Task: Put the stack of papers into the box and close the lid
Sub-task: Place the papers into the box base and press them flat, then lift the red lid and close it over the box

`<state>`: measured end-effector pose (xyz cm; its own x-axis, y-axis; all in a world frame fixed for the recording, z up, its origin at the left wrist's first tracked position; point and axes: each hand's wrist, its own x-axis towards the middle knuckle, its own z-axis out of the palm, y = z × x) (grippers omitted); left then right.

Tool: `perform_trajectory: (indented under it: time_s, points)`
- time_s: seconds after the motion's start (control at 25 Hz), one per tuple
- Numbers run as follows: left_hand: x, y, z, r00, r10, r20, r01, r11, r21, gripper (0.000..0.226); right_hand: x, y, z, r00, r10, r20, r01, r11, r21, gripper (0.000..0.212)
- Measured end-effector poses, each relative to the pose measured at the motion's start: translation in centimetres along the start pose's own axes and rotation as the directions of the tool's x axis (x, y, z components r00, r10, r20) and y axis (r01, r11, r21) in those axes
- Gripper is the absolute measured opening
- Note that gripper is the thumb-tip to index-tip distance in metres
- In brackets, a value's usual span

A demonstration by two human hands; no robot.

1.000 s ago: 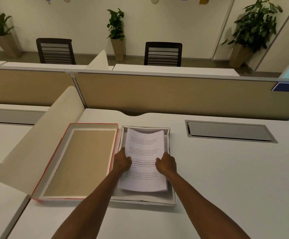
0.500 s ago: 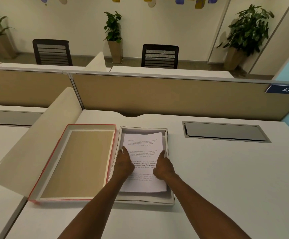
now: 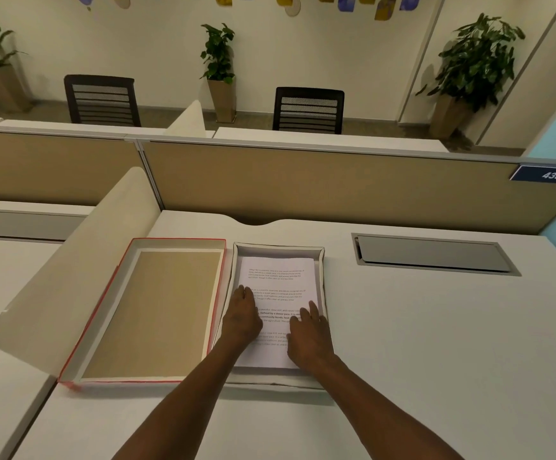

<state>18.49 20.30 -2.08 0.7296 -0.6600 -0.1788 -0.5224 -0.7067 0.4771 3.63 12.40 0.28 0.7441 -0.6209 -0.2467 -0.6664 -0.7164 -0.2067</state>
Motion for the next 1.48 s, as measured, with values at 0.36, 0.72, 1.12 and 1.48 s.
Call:
perform_trajectory:
  time_s: [0.36,0.72,1.12,1.48]
  points:
    - [-9.0,-5.0,-3.8,0.947,-0.059,-0.315,-0.040,0.954,-0.298,0.049,-2.3,-4.8,0.3,0.966,-0.198,-0.166,0.239,0.930,0.281,0.055]
    - [-7.6,-16.9,-10.5,0.890,-0.290,-0.352,0.291,0.955,-0.053,0.064,-5.0,-11.8,3.2,0.817,-0.576,-0.001,0.576,0.817,-0.036,0.057]
    - [-4.1,-22.0,-15.9,0.834,-0.512,-0.206,0.516,0.856,-0.034,0.068,-5.7,-12.7,5.1,0.823,-0.568,0.001,0.565,0.820,-0.093,0.052]
    - [-4.8,-18.9,-22.4,0.883,-0.381,-0.274,0.366,0.925,-0.105,0.042,-5.6,-12.3,4.5,0.850,-0.527,0.006,0.526,0.849,0.049,0.059]
